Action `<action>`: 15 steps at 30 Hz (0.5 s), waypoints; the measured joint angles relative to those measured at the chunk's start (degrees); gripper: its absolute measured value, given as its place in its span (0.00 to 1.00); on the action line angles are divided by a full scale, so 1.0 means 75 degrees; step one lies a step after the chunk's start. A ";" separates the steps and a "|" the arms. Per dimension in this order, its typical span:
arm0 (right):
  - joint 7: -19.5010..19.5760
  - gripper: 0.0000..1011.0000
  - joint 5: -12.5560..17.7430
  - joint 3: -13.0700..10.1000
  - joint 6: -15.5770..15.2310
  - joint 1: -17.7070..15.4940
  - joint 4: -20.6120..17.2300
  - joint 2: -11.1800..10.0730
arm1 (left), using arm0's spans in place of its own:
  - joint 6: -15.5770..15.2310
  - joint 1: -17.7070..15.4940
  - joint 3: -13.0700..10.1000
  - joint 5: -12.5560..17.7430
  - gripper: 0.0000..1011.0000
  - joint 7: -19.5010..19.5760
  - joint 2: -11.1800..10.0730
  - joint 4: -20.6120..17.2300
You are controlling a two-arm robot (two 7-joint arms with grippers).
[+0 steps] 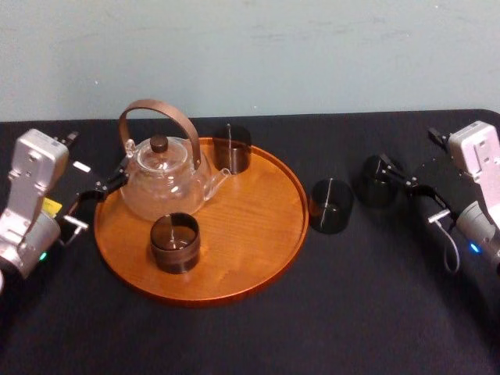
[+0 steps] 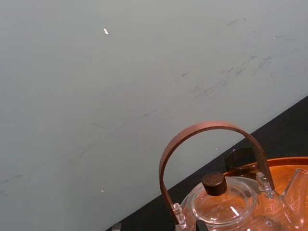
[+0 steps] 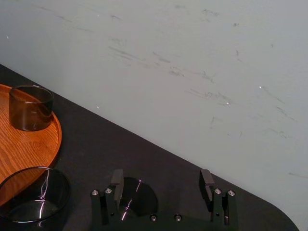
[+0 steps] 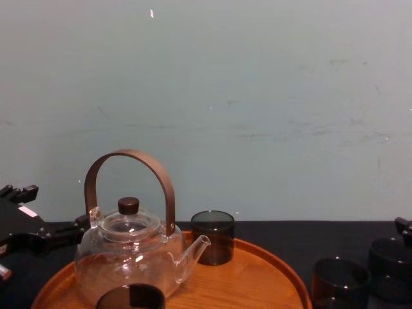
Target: Pick up the glass from the table and place it on the tray.
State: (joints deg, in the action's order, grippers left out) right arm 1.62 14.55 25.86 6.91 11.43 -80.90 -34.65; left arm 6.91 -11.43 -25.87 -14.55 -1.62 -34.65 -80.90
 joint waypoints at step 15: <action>0.0000 0.99 0.0000 0.0000 0.0000 0.0000 0.0000 0.0000 | 0.0000 0.0000 0.0001 0.0000 0.99 0.0000 0.0000 0.0000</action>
State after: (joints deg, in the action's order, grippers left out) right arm 1.62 14.55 25.87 6.91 11.43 -80.90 -34.65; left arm 6.91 -11.43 -25.86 -14.55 -1.62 -34.65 -80.90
